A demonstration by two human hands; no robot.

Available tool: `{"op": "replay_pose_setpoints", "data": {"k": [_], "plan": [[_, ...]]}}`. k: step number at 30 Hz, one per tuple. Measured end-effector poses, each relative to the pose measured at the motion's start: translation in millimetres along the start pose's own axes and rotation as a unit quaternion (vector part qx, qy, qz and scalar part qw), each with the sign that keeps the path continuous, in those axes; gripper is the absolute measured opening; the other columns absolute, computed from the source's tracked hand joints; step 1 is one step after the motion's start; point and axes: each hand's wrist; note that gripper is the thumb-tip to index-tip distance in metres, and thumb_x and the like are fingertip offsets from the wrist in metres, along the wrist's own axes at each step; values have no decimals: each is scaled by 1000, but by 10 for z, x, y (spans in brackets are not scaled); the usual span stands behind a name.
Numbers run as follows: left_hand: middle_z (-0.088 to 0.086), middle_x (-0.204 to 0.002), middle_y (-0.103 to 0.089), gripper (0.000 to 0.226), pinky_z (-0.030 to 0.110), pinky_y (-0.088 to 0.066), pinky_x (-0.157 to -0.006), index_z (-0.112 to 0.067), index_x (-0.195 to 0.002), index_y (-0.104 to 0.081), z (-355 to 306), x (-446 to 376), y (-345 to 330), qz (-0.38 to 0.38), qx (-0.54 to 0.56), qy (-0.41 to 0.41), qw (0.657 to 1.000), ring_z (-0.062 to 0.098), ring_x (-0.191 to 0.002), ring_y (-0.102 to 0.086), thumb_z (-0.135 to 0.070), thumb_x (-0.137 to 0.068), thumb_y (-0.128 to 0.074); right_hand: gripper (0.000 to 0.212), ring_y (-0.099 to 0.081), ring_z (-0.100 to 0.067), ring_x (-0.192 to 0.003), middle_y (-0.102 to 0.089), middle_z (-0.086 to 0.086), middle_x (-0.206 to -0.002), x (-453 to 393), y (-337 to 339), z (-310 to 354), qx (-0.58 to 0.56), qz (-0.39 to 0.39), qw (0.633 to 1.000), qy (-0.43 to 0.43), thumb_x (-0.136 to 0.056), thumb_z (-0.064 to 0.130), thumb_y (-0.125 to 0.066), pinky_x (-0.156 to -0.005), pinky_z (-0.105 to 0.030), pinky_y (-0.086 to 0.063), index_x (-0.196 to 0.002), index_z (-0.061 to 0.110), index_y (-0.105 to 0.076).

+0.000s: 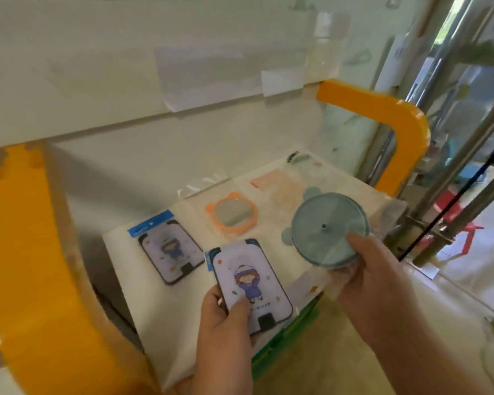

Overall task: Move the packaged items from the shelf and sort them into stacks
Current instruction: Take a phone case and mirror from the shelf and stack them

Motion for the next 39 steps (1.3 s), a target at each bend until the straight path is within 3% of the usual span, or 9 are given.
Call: {"op": "replay_pose_setpoints", "data": {"k": [3, 5, 7, 9, 13, 15, 18, 34, 39], "plan": [[19, -104, -73, 21, 61, -54, -64, -15, -115, -60, 14, -185, -94, -38, 38, 9, 999, 34, -65, -67, -3, -98, -55, 18, -67, -2, -84, -67, -2, -103, -347, -122, -16, 163, 9, 986, 33, -102, 17, -49, -75, -27, -54, -99, 25, -66], [16, -97, -76, 21, 59, -60, -62, -16, -110, -63, 34, -348, -154, -73, 64, 14, 995, 39, -77, -72, -2, -97, -56, 20, -65, -2, -88, -68, -1, -101, -586, -205, -31, 236, 57, 968, 61, -102, 19, -50, -81, -34, -55, -98, 31, -66], [13, -94, -78, 22, 49, -62, -60, -19, -109, -66, 21, -487, -217, -114, 92, -3, 989, 37, -81, -73, -3, -95, -58, 21, -62, 7, -78, -67, 9, -96, -865, -255, -66, 333, 132, 928, 101, -102, 21, -48, -70, -16, -50, -111, 35, -61], [9, -91, -78, 25, 31, -57, -49, -22, -107, -68, -22, -596, -260, -153, 113, -34, 981, 29, -78, -72, -3, -93, -61, 30, -58, 10, -78, -66, 12, -103, -1169, -298, -107, 434, 228, 857, 158, -102, 21, -45, -68, -8, -46, -127, 35, -54], [0, -86, -79, 30, 35, -56, -65, -23, -105, -68, -127, -761, -306, -220, 127, -87, 963, 20, -76, -75, 1, -90, -58, 50, -41, -10, -134, -46, 3, -149, -1719, -453, -295, 566, 343, 655, 364, -99, 18, -44, -112, -29, -33, -149, 22, -39], [2, -93, -79, 30, 36, -55, -69, -23, -106, -67, -161, -817, -295, -257, 107, -112, 954, 20, -82, -75, 0, -92, -55, 53, -44, -19, -133, -48, -4, -147, -1926, -560, -437, 615, 373, 529, 451, -93, 22, -42, -113, -37, -35, -145, 15, -41], [6, -104, -75, 28, 37, -55, -75, -21, -109, -65, -194, -861, -217, -300, 104, -120, 941, 24, -95, -71, -2, -95, -50, 56, -54, -27, -124, -55, -4, -138, -2102, -659, -651, 646, 422, 447, 453, -83, 20, -59, -102, -40, -44, -138, 14, -49], [12, -108, -75, 35, 45, -59, -83, -16, -126, -62, -355, -1343, 182, -342, 19, -132, 930, 30, -96, -73, -5, -93, -55, 64, -43, -26, -134, -49, -2, -142, -2399, -661, -622, 675, 488, 353, 427, -92, 59, -32, -109, -43, -39, -141, 20, -47], [6, -103, -76, 32, 40, -60, -68, -27, -114, -68, -419, -1411, 290, -373, -61, -121, 918, 29, -89, -73, -11, -90, -54, 67, -47, -26, -129, -52, -3, -138, -2322, -652, -615, 668, 491, 345, 440, -91, 60, -28, -106, -42, -40, -140, 19, -49]]}}
Point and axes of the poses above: each hand's wrist, its own x-axis away from the middle knuckle, its own y-axis out of the back of the hand, z = x × y
